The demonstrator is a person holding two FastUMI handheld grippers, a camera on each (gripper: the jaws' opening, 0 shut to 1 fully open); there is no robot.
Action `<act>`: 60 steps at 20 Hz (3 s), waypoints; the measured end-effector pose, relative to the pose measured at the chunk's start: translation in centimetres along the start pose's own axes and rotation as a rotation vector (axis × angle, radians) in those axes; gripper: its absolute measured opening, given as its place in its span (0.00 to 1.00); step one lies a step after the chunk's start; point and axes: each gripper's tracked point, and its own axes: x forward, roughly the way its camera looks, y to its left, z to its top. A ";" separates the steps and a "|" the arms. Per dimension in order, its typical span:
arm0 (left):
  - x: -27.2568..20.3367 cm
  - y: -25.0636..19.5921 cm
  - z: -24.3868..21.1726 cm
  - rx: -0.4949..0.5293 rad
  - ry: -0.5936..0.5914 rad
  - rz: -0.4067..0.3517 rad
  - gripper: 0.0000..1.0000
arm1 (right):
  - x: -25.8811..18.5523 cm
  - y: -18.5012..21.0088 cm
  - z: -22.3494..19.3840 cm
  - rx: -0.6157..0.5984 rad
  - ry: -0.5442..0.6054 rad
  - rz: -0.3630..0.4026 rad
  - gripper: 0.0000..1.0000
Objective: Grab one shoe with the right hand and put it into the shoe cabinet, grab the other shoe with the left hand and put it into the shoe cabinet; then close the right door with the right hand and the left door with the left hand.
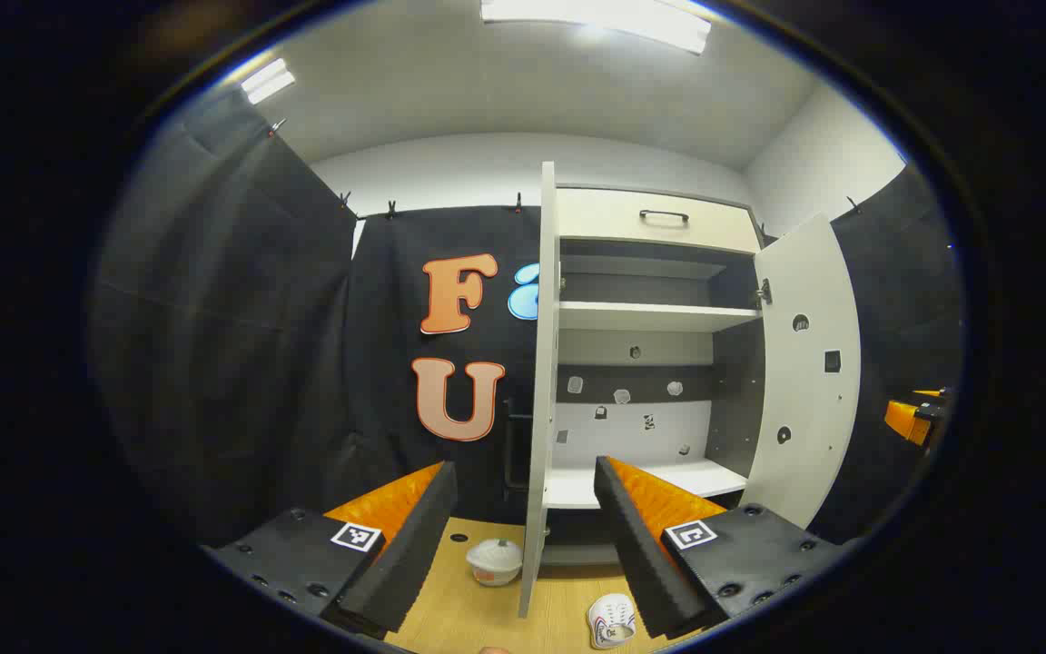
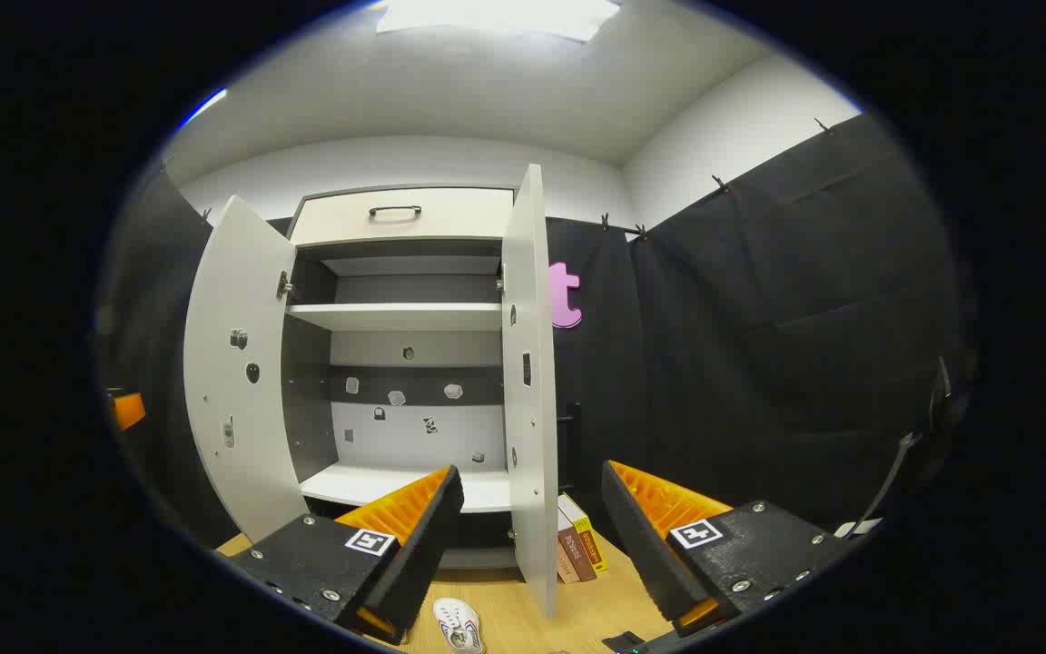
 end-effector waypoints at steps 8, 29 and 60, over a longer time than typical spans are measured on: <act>-0.1 -0.4 -0.3 0.006 0.010 -0.022 0.97 | -0.4 0.6 -0.1 -0.004 0.001 0.004 0.94; 3.5 -6.0 -1.5 0.038 0.027 0.007 0.97 | 6.4 9.9 -16.7 0.031 0.140 0.225 0.95; 7.2 -6.7 -9.1 0.072 0.119 -0.122 0.98 | 4.0 11.5 -58.6 -0.009 1.011 0.168 0.31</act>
